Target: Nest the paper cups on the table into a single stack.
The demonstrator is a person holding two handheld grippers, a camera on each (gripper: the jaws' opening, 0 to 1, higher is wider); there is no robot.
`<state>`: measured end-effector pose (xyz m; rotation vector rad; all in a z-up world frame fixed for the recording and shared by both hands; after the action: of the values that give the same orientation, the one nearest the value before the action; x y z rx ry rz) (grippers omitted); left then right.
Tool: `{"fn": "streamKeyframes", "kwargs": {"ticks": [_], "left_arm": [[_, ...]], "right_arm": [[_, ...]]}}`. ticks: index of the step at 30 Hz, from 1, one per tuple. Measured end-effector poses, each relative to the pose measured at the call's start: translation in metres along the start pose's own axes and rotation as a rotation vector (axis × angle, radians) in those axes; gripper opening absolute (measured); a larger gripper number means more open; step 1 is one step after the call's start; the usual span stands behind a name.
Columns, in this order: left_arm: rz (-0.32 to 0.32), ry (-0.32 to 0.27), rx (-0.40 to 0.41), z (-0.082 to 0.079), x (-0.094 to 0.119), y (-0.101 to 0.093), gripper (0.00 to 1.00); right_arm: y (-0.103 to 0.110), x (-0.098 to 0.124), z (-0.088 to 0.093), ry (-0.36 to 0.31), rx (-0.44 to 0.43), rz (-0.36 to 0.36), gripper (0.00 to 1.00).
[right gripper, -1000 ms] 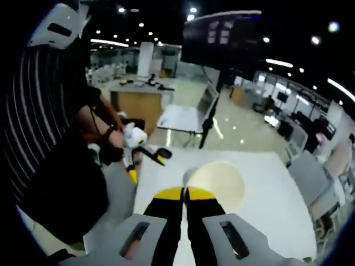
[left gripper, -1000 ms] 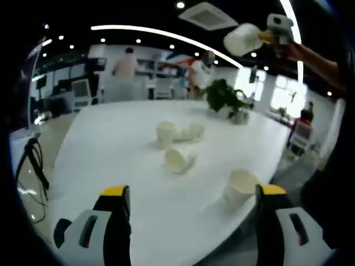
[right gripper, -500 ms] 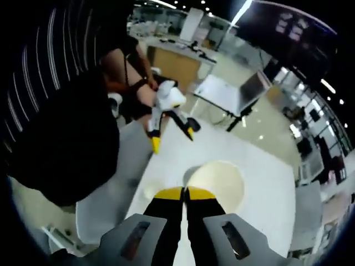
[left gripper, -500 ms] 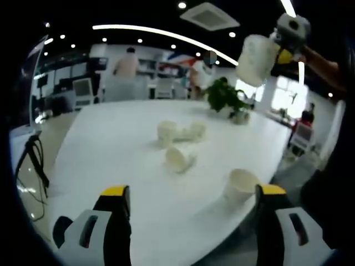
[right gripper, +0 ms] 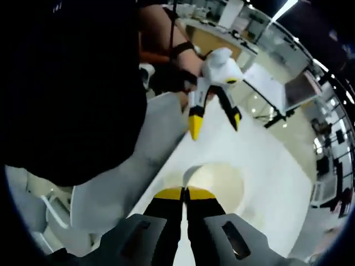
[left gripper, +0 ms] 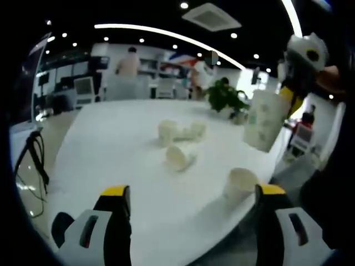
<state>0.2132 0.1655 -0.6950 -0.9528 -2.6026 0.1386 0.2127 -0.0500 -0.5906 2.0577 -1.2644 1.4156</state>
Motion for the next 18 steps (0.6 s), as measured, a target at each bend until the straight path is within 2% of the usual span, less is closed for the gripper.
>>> {"fn": "streamKeyframes", "kwargs": {"ticks": [4, 8, 18], "left_arm": [[-0.002, 0.000, 0.008, 0.001, 0.001, 0.000, 0.91], [-0.003, -0.003, 0.011, 0.002, 0.001, 0.000, 0.91], [-0.011, -0.002, 0.014, 0.004, 0.003, 0.002, 0.91]], "right_arm": [[0.007, -0.021, 0.002, 0.010, 0.004, -0.025, 0.00], [0.012, -0.041, 0.010, 0.047, 0.021, -0.052, 0.00], [0.014, -0.063, 0.021, 0.077, 0.012, -0.079, 0.00]]}}
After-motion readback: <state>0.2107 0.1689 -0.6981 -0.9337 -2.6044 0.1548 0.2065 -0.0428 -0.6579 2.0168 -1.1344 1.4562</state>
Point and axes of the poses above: the point that each gripper's makers call its tool centre point, and the gripper's own axes: x roughly backward along the fingers, y roughly to its left, z roughly out of its underside, the point moved 7 cm from there along x, roughly backward along the fingers, and after that the axes turned 6 degrees about -y, right-handed, at the moved point
